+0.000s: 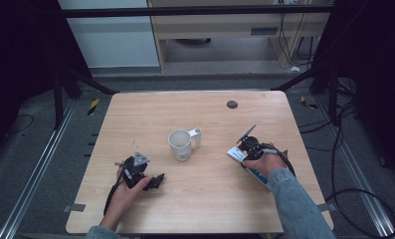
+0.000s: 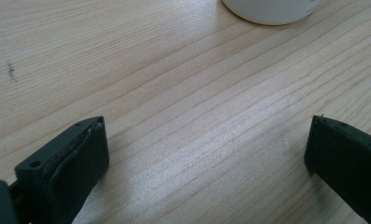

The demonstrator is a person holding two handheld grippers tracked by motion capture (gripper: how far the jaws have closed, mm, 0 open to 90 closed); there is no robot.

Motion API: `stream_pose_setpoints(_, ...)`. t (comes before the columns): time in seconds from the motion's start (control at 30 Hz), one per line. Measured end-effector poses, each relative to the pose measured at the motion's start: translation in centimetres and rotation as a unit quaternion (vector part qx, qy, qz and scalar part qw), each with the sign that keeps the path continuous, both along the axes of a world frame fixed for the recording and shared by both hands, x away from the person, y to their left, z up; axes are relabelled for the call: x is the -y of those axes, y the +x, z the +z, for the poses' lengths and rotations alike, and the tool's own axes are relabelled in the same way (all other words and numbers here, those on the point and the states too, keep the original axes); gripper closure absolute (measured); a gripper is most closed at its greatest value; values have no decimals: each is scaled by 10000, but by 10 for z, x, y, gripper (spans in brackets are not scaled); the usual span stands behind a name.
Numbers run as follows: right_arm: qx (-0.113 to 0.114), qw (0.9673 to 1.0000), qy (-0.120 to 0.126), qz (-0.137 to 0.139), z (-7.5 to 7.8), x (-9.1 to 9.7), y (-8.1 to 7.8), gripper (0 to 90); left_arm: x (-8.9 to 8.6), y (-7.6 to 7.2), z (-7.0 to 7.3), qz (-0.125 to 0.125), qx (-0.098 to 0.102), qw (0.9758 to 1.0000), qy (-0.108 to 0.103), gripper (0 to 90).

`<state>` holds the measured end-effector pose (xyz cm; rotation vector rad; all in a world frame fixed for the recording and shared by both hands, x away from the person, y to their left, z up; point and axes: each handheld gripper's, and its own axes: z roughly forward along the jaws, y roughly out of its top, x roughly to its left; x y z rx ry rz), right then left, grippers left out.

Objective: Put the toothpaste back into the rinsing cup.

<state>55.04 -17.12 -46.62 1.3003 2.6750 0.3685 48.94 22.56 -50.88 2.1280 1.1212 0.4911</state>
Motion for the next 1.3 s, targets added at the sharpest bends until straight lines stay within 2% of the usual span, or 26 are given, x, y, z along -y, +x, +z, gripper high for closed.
stream_pose_setpoints(0.2, 24, 9999, 92, -34, 4, 2, -1, 746, 0, 0, 0, 1, 1, 10000, -3, 0)
stream_pose_setpoints(0.63, -4, 9999, 45, -103, 8, 2, -3, 786, 0, 0, 0, -2, 3, 10000, -1, 0)
stream_pose_setpoints(0.83, 58, 9994, 255, -222, 18, 5, -6, 787, 0, 0, 0, -3, 1, 10000, 0, 0)
stream_pose_setpoints(0.97, 206, 9986, 426, -240, 29, 8, -8, 787, 0, 0, 0, -4, 1, 10000, 0, 0)
stream_pose_setpoints(1.0, 259, 9978, 544, -290, 34, 9, -9, 787, 0, 0, 0, -3, 1, 10000, -1, 0)
stream_pose_setpoints(1.17, 409, 9960, 716, -338, 42, 10, -12, 787, 0, 0, 0, -3, 2, 10000, 0, 0)
stream_pose_setpoints(1.3, 655, 9935, 882, -311, 54, 8, -13, 787, 0, 0, 0, 1, 3, 10000, 0, 0)
